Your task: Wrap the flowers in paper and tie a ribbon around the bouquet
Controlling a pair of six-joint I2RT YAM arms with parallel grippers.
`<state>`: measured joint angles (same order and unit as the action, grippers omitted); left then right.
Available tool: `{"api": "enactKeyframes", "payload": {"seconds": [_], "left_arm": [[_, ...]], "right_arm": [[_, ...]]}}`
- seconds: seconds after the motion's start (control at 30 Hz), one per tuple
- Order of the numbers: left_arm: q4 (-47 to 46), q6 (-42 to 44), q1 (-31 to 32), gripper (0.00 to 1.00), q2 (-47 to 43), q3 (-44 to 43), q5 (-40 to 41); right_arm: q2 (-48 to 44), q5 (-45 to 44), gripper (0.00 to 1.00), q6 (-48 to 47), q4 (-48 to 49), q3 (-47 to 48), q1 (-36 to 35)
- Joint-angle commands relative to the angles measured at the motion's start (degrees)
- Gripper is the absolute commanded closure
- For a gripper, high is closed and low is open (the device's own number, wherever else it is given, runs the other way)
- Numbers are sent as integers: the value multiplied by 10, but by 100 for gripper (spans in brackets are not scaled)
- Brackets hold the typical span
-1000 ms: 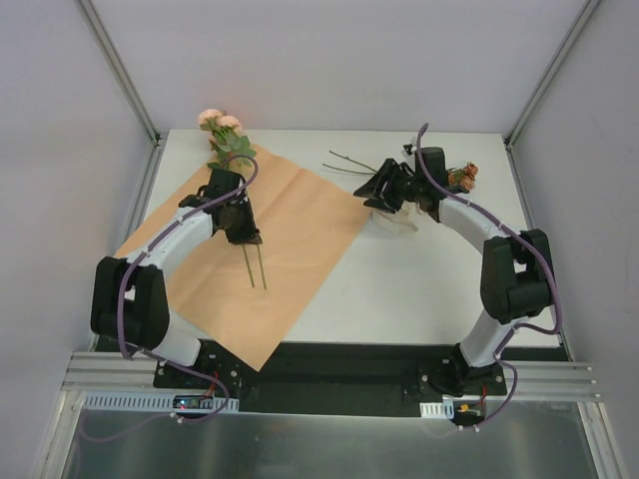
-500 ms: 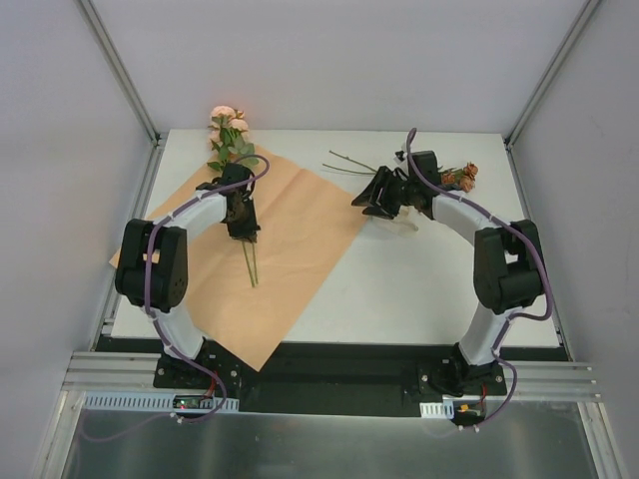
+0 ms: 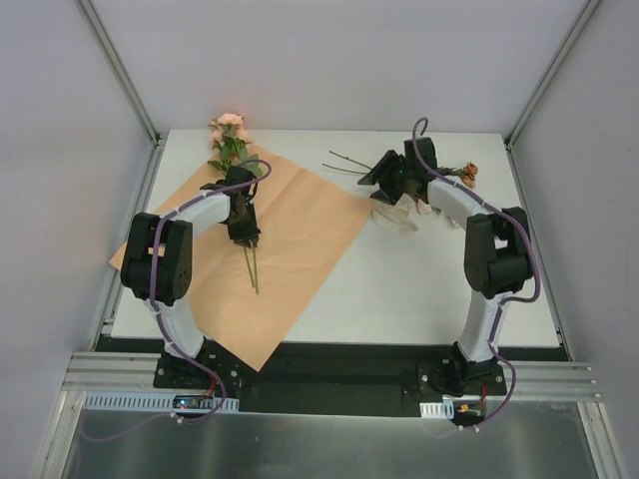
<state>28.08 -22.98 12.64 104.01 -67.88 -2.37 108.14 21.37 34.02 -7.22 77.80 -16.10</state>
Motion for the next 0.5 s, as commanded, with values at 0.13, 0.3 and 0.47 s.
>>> {"api": "enactKeyframes", "payload": {"seconds": [0.13, 0.3, 0.47], "left_arm": [[34, 24, 1, 64, -82, -17, -3], [47, 36, 11, 54, -130, -39, -40], [17, 16, 36, 54, -121, -100, -162]], "right_arm": [[170, -84, 62, 120, -22, 264, 36], [190, -150, 61, 131, -41, 252, 48], [226, -149, 62, 160, 7, 264, 55]]}}
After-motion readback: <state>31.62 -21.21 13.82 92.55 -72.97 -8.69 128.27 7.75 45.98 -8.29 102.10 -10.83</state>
